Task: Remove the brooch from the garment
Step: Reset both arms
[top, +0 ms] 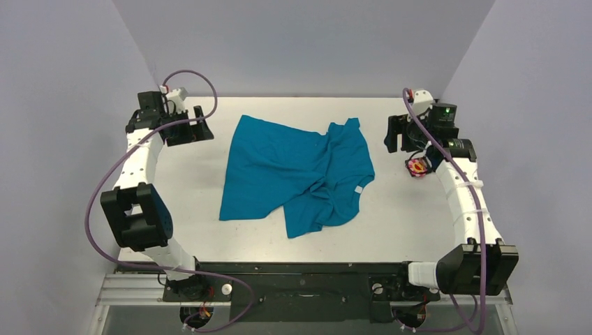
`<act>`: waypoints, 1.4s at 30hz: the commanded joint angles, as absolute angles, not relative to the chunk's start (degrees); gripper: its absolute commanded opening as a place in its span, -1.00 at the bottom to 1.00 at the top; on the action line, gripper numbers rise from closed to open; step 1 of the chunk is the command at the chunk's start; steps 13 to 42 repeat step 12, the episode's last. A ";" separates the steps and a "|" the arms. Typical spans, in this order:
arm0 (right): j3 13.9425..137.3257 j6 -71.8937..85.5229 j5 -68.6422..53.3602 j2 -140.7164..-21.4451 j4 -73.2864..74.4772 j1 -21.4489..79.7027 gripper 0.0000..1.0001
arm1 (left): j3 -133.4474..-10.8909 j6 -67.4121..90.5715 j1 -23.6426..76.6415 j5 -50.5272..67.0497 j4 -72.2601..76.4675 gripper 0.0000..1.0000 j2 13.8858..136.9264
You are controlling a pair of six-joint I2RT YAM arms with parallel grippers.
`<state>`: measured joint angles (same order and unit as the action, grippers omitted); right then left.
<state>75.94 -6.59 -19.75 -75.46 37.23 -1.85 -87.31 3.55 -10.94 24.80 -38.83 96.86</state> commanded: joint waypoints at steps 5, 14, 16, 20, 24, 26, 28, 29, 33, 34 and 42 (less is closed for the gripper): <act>65.15 -4.81 -20.45 -68.69 34.18 -5.73 0.46 | -78.64 -0.56 -8.28 16.87 -36.67 0.93 89.29; 62.83 -5.98 -21.12 -66.40 34.08 -7.28 0.49 | -72.97 -0.30 1.19 5.42 -32.39 0.93 84.43; 62.83 -5.98 -21.12 -66.40 34.08 -7.28 0.49 | -72.97 -0.30 1.19 5.42 -32.39 0.93 84.43; 62.83 -5.98 -21.12 -66.40 34.08 -7.28 0.49 | -72.97 -0.30 1.19 5.42 -32.39 0.93 84.43; 62.83 -5.98 -21.12 -66.40 34.08 -7.28 0.49 | -72.97 -0.30 1.19 5.42 -32.39 0.93 84.43; 62.83 -5.98 -21.12 -66.40 34.08 -7.28 0.49 | -72.97 -0.30 1.19 5.42 -32.39 0.93 84.43; 62.83 -5.98 -21.12 -66.40 34.08 -7.28 0.49 | -72.97 -0.30 1.19 5.42 -32.39 0.93 84.43; 62.83 -5.98 -21.12 -66.40 34.08 -7.28 0.49 | -72.97 -0.30 1.19 5.42 -32.39 0.93 84.43; 62.83 -5.98 -21.12 -66.40 34.08 -7.28 0.49 | -72.97 -0.30 1.19 5.42 -32.39 0.93 84.43; 62.83 -5.98 -21.12 -66.40 34.08 -7.28 0.49 | -72.97 -0.30 1.19 5.42 -32.39 0.93 84.43; 62.83 -5.98 -21.12 -66.40 34.08 -7.28 0.49 | -72.97 -0.30 1.19 5.42 -32.39 0.93 84.43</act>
